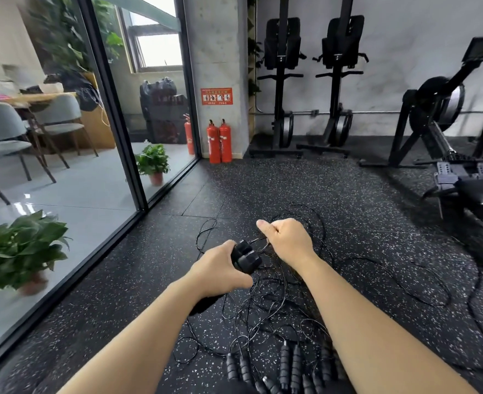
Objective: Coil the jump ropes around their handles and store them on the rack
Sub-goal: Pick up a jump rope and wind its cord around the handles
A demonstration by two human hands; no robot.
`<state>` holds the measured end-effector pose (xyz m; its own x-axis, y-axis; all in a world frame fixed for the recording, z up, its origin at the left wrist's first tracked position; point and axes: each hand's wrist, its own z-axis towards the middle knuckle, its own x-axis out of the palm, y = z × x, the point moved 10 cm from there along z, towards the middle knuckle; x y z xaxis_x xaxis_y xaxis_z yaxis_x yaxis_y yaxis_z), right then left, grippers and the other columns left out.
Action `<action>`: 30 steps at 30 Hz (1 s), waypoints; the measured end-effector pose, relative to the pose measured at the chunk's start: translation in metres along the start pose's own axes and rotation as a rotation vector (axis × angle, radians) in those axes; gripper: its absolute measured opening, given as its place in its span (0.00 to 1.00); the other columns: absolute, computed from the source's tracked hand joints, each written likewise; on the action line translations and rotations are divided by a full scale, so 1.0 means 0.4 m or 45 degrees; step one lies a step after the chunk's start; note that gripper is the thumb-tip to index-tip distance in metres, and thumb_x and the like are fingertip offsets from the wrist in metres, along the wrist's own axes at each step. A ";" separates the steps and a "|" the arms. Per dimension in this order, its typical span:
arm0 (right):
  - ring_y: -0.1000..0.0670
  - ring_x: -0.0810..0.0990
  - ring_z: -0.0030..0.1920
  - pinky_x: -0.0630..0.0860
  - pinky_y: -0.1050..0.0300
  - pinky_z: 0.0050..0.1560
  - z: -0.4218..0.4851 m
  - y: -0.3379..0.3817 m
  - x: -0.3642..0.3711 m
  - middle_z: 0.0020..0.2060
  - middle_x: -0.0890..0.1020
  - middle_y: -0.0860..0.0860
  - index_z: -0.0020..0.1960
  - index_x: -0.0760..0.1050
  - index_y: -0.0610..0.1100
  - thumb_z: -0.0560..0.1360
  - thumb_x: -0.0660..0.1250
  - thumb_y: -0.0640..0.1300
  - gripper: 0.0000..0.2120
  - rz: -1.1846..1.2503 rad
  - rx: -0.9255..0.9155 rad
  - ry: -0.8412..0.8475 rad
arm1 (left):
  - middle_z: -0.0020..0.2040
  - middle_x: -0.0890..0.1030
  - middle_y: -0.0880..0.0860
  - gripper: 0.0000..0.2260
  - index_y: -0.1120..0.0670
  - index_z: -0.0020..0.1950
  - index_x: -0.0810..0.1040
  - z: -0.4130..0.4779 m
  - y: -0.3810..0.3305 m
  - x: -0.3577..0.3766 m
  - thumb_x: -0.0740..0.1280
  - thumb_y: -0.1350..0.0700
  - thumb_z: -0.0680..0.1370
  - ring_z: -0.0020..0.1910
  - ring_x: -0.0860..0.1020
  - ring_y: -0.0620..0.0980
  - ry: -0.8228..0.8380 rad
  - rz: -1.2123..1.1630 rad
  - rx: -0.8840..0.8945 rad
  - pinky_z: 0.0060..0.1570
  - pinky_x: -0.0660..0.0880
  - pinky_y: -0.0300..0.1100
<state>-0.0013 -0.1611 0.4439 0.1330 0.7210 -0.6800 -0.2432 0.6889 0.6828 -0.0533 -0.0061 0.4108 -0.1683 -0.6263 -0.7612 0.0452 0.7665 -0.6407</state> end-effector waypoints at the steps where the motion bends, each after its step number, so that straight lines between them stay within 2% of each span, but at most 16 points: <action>1: 0.50 0.67 0.25 0.62 0.55 0.29 -0.005 0.013 -0.018 0.21 0.69 0.52 0.25 0.63 0.45 0.79 0.60 0.59 0.28 0.004 -0.022 -0.063 | 0.41 0.79 0.50 0.26 0.50 0.46 0.70 -0.013 -0.005 0.005 0.67 0.41 0.53 0.36 0.76 0.51 -0.018 -0.046 0.006 0.42 0.79 0.51; 4: 0.51 0.63 0.23 0.58 0.54 0.27 -0.019 0.051 -0.062 0.19 0.63 0.54 0.23 0.58 0.47 0.80 0.61 0.55 0.29 0.030 -0.115 -0.220 | 0.41 0.79 0.46 0.25 0.46 0.49 0.70 -0.046 -0.019 0.017 0.70 0.43 0.55 0.37 0.78 0.48 -0.085 -0.180 0.035 0.43 0.78 0.48; 6: 0.50 0.64 0.23 0.61 0.51 0.28 -0.029 0.072 -0.086 0.19 0.65 0.52 0.23 0.59 0.46 0.80 0.61 0.54 0.29 0.047 -0.161 -0.295 | 0.43 0.80 0.44 0.27 0.42 0.53 0.71 -0.066 -0.027 0.014 0.72 0.43 0.56 0.39 0.79 0.45 -0.132 -0.291 0.062 0.44 0.79 0.46; 8: 0.49 0.65 0.23 0.64 0.50 0.29 -0.032 0.087 -0.105 0.20 0.67 0.50 0.23 0.61 0.45 0.80 0.62 0.53 0.29 0.092 -0.182 -0.343 | 0.41 0.80 0.45 0.25 0.44 0.50 0.73 -0.078 -0.039 0.007 0.74 0.42 0.56 0.38 0.79 0.46 -0.168 -0.333 0.091 0.45 0.79 0.48; 11: 0.51 0.61 0.22 0.61 0.52 0.28 -0.037 0.123 -0.129 0.19 0.63 0.52 0.23 0.59 0.45 0.80 0.62 0.51 0.29 0.139 -0.233 -0.374 | 0.37 0.80 0.45 0.21 0.47 0.44 0.72 -0.092 -0.050 -0.002 0.75 0.43 0.56 0.36 0.78 0.48 -0.175 -0.378 0.114 0.46 0.80 0.54; 16: 0.49 0.61 0.23 0.65 0.48 0.29 -0.040 0.147 -0.161 0.19 0.62 0.51 0.23 0.58 0.45 0.80 0.62 0.50 0.29 0.159 -0.276 -0.422 | 0.36 0.79 0.44 0.22 0.43 0.47 0.71 -0.100 -0.059 -0.010 0.73 0.46 0.57 0.36 0.78 0.51 -0.130 -0.367 0.119 0.48 0.80 0.56; 19: 0.51 0.62 0.23 0.66 0.50 0.29 -0.036 0.126 -0.169 0.18 0.63 0.55 0.22 0.59 0.47 0.80 0.63 0.50 0.29 0.223 -0.204 -0.409 | 0.36 0.77 0.45 0.20 0.45 0.47 0.71 -0.112 -0.081 -0.008 0.74 0.51 0.59 0.33 0.75 0.48 -0.053 -0.468 0.143 0.39 0.76 0.47; 21: 0.52 0.63 0.22 0.65 0.53 0.30 -0.033 0.105 -0.171 0.16 0.65 0.56 0.21 0.61 0.47 0.79 0.64 0.50 0.29 0.322 -0.140 -0.377 | 0.35 0.76 0.45 0.19 0.50 0.47 0.73 -0.118 -0.095 -0.009 0.73 0.54 0.59 0.32 0.74 0.46 -0.035 -0.524 0.151 0.35 0.72 0.41; 25: 0.49 0.66 0.25 0.65 0.55 0.31 -0.042 0.065 -0.151 0.23 0.70 0.46 0.24 0.64 0.43 0.78 0.65 0.52 0.27 0.673 -0.002 -0.284 | 0.29 0.74 0.44 0.13 0.54 0.41 0.73 -0.125 -0.121 -0.013 0.71 0.56 0.60 0.28 0.72 0.45 -0.060 -0.674 0.188 0.32 0.70 0.39; 28: 0.53 0.64 0.22 0.64 0.55 0.30 -0.061 -0.014 -0.134 0.21 0.69 0.50 0.29 0.67 0.39 0.79 0.64 0.53 0.25 0.956 0.223 -0.297 | 0.29 0.73 0.46 0.12 0.54 0.39 0.71 -0.130 -0.139 -0.021 0.70 0.57 0.60 0.28 0.70 0.44 -0.117 -0.792 0.225 0.30 0.68 0.37; 30: 0.54 0.63 0.21 0.63 0.57 0.29 -0.081 -0.073 -0.130 0.20 0.68 0.52 0.31 0.67 0.39 0.80 0.63 0.52 0.23 1.025 0.342 -0.385 | 0.29 0.72 0.45 0.12 0.54 0.39 0.71 -0.131 -0.150 -0.031 0.70 0.57 0.60 0.28 0.69 0.44 -0.158 -0.829 0.247 0.29 0.67 0.36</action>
<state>-0.0324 -0.2212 0.4508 0.2759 0.9555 0.1047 -0.1445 -0.0664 0.9873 -0.1055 -0.0369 0.4638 -0.1078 -0.9708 -0.2141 0.1507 0.1969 -0.9688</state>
